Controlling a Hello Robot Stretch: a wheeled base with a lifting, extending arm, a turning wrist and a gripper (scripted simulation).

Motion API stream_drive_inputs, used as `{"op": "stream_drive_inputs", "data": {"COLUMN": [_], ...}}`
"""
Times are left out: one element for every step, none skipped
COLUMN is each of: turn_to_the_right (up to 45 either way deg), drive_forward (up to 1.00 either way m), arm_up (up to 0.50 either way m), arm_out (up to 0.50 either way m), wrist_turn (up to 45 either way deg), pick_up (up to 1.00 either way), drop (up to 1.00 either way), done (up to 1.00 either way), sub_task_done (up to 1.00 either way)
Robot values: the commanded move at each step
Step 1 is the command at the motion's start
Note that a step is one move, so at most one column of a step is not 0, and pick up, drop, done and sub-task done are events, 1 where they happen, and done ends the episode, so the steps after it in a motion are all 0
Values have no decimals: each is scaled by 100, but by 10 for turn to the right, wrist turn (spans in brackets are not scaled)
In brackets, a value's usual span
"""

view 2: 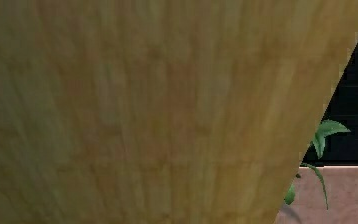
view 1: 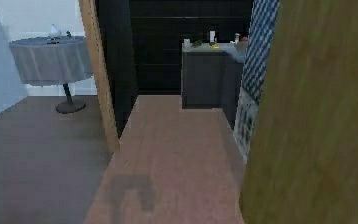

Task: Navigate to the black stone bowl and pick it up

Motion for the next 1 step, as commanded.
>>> {"op": "stream_drive_inputs", "data": {"turn_to_the_right": [0], "drive_forward": [100], "arm_up": [0], "arm_out": [0], "wrist_turn": [0], "pick_up": [0], "drop": [0], "done": [0], "sub_task_done": [0]}}
